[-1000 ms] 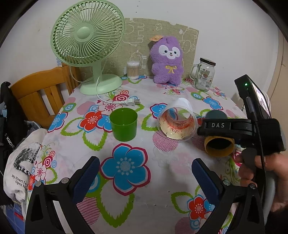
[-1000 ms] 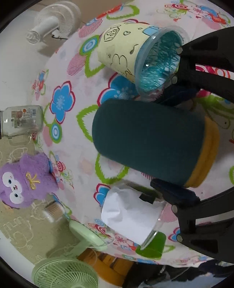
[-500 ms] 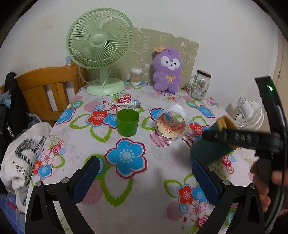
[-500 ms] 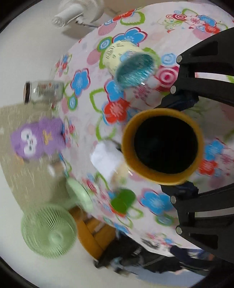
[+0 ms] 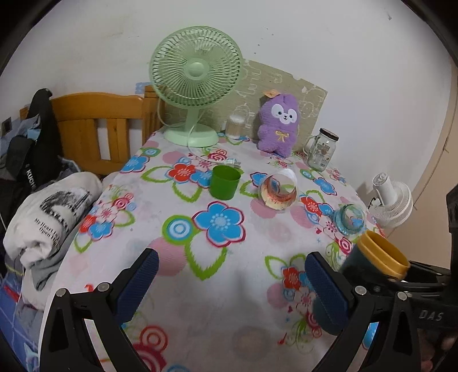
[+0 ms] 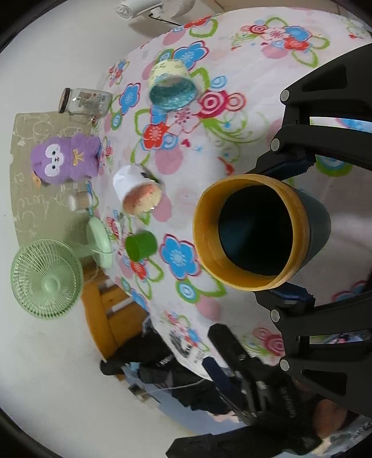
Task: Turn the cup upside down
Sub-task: 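Lift the teal cup with the right tool and turn it upright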
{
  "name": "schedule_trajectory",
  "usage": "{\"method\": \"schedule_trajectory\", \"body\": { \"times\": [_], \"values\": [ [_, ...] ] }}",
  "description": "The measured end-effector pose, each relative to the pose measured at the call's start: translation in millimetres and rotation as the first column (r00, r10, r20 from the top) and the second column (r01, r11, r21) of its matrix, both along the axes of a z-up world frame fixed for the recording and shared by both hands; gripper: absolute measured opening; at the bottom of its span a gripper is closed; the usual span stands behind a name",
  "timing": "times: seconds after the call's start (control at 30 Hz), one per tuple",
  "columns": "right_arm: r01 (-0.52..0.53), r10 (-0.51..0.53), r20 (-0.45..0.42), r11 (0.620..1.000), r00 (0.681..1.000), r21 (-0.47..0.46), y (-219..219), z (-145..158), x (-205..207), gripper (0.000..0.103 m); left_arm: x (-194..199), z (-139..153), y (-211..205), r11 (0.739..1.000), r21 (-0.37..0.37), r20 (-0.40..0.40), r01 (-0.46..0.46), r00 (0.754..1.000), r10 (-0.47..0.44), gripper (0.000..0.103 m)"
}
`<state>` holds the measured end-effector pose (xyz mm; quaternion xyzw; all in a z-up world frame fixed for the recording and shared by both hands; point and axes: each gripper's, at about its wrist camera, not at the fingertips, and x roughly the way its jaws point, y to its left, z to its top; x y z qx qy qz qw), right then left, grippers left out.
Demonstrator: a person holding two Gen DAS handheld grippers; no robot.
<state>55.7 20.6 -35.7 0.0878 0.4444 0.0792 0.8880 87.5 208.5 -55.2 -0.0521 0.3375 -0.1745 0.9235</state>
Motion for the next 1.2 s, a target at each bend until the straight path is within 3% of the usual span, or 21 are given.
{"method": "schedule_trajectory", "body": {
  "times": [0.23,0.43,0.67,1.2],
  "values": [
    [-0.060,0.069,-0.114,0.995,0.991,0.079,-2,-24,-7,0.062,-18,-5,15,0.999,-0.014,-0.011,-0.031,0.999,0.031,0.103],
    [-0.024,0.036,-0.097,0.992,0.995,0.121,-12,-37,28,0.063,-28,-3,12,1.000,-0.005,-0.010,-0.029,1.000,0.029,0.103],
    [-0.019,0.024,-0.063,0.996,0.998,0.089,-18,-31,43,0.064,-36,-1,11,1.000,-0.006,-0.005,-0.027,1.000,0.027,0.103],
    [0.000,0.002,0.034,0.999,0.999,-0.047,-32,-9,14,0.064,-46,-1,-36,0.998,0.013,-0.005,0.066,0.998,-0.066,0.103]
  ]
}}
